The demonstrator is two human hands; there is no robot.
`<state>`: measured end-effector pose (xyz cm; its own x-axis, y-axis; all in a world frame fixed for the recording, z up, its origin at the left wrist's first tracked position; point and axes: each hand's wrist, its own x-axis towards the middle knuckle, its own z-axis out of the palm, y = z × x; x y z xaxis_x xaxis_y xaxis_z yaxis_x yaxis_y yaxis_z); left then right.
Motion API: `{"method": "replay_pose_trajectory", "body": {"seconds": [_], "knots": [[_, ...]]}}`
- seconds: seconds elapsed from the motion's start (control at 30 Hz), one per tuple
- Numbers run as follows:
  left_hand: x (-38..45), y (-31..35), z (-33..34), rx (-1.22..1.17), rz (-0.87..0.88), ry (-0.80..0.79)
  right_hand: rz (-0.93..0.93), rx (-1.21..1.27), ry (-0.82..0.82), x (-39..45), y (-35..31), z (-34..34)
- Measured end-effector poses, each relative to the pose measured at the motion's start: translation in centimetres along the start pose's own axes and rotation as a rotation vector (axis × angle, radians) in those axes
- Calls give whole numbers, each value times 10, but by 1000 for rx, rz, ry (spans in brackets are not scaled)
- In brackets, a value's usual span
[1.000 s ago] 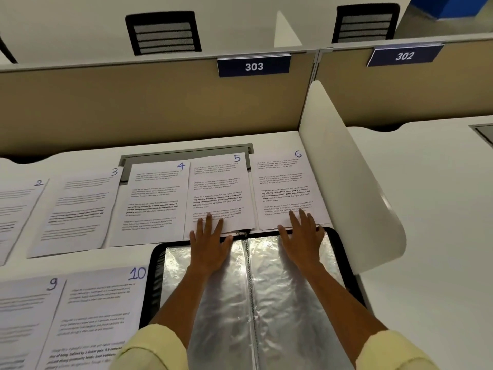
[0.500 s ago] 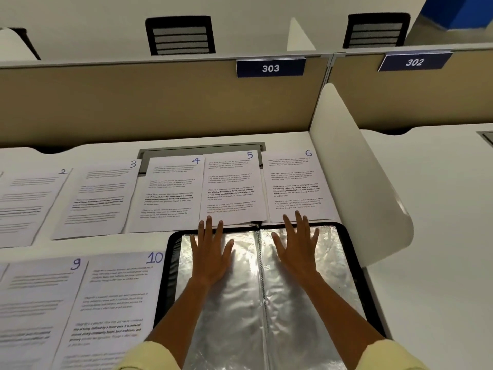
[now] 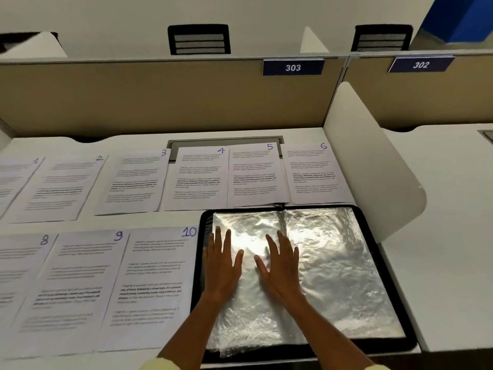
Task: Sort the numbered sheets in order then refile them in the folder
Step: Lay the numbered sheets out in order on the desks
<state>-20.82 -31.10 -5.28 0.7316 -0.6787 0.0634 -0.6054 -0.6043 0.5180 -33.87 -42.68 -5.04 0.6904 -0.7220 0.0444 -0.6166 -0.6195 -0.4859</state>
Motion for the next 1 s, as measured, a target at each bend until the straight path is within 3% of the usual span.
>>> {"method": "replay_pose_trajectory", "body": {"seconds": [0.5,1.0], "knots": [[-77,1,1,-66,-31,7,94,36,-66,-95,5,-9],[-149,23,-15,-94,-330,151,-175,190,-180,-136,21,-23]]}}
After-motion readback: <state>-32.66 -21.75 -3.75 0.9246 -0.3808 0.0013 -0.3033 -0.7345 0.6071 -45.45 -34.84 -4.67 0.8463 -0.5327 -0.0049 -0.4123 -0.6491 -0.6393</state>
